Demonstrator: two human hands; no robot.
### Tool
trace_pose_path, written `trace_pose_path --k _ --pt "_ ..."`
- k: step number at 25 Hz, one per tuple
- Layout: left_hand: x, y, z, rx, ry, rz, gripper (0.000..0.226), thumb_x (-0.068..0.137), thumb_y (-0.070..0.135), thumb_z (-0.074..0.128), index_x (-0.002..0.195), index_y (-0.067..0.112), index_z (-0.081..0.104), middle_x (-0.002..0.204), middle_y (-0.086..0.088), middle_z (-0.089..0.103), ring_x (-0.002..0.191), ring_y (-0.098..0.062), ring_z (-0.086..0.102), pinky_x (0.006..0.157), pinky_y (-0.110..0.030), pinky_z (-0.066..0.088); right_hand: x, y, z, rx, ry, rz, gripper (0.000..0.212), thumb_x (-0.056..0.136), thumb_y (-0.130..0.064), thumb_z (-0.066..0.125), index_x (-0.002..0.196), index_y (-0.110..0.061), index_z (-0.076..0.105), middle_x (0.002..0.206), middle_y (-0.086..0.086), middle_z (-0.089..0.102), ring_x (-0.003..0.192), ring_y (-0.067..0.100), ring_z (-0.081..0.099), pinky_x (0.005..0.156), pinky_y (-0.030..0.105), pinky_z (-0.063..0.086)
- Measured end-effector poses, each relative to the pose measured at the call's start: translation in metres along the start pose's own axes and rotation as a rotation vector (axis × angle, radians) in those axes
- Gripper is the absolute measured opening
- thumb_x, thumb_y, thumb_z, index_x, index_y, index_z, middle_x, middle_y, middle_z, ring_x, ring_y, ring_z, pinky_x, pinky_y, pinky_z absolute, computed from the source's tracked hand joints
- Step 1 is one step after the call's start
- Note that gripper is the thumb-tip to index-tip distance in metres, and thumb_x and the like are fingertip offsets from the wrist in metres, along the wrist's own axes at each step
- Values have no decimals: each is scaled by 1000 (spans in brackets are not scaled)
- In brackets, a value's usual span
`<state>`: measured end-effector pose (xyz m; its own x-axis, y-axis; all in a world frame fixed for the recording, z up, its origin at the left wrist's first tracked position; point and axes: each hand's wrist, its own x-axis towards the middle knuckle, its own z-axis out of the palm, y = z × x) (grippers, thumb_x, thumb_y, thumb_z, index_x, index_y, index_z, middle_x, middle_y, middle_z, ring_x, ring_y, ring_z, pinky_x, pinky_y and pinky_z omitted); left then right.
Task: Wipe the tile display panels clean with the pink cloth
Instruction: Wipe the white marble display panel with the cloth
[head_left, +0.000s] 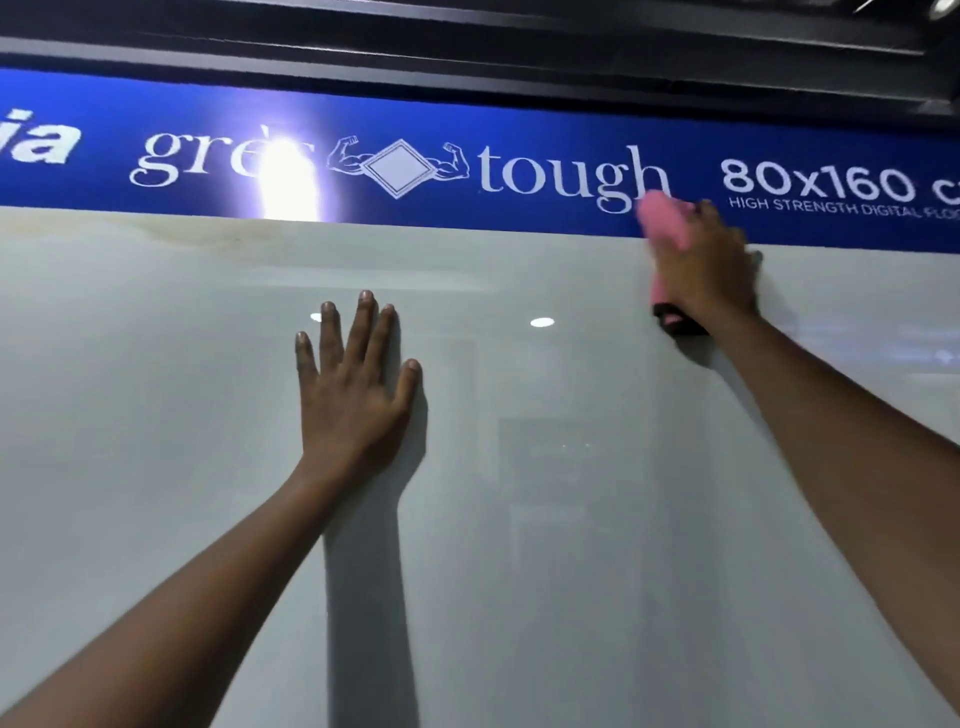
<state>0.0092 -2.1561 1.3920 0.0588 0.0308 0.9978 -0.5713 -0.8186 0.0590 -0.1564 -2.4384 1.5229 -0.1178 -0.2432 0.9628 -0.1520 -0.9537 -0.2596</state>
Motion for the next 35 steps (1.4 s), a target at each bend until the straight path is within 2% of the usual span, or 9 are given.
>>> trace_pose_path --k 4,8,9,13,17,22,25,32,35 --pt "-1 17 -11 18 -12 -113 70 89 53 22 153 24 24 163 8 10 150 -23 4 119 -47 2 -75 56 2 56 40 -62 64 92 -31 57 148 -10 34 151 17 35 117 43 45 97 49 36" --pt "-4 101 3 -96 14 -142 64 94 46 29 152 20 28 161 4 19 150 -21 10 120 -43 1 -170 99 -6 129 -146 -712 73 72 -43 52 140 -15 52 144 9 50 119 32 48 93 35 33" --pt "-8 119 10 -113 -2 -113 62 95 47 28 153 23 26 162 6 16 150 -20 6 119 -43 -1 -155 121 -6 138 -115 -694 74 71 -47 49 139 -16 53 144 8 50 122 31 48 96 36 34" --pt "-20 143 30 -5 -34 -111 58 101 47 25 156 32 11 162 12 -5 150 -19 -11 119 -44 -9 -39 201 -11 165 144 22 78 74 -52 36 144 -20 43 146 9 40 131 32 39 108 46 33" --pt "-19 140 30 -24 -6 -99 65 93 52 16 155 34 10 162 13 -4 150 -17 -11 118 -41 -10 37 185 -22 142 82 143 63 86 -38 39 146 -17 40 157 8 26 143 30 24 111 50 25" --pt "-22 139 30 -61 -7 -82 63 94 50 11 155 32 12 161 14 -3 150 -16 -10 118 -41 -8 -57 77 19 242 -96 -664 53 88 -34 44 139 -21 51 149 12 42 138 32 36 103 48 36" --pt "-26 136 24 -61 -52 -80 69 90 56 4 155 31 11 162 13 -4 150 -16 -9 118 -42 -8 -99 75 6 166 -298 -968 70 78 -45 41 146 -28 43 159 0 27 146 21 24 103 39 28" --pt "-111 156 34 -35 -68 106 62 96 47 23 155 29 15 162 10 6 150 -17 0 119 -40 -3 24 232 -25 101 27 -75 81 72 -46 30 145 -15 44 154 10 35 139 31 34 110 53 31" --pt "-107 156 34 -36 -44 102 61 97 45 24 155 28 14 163 10 6 151 -18 -1 120 -41 -3 -4 199 -20 96 70 -62 71 78 -37 38 148 -21 41 157 5 32 140 27 33 106 47 29"
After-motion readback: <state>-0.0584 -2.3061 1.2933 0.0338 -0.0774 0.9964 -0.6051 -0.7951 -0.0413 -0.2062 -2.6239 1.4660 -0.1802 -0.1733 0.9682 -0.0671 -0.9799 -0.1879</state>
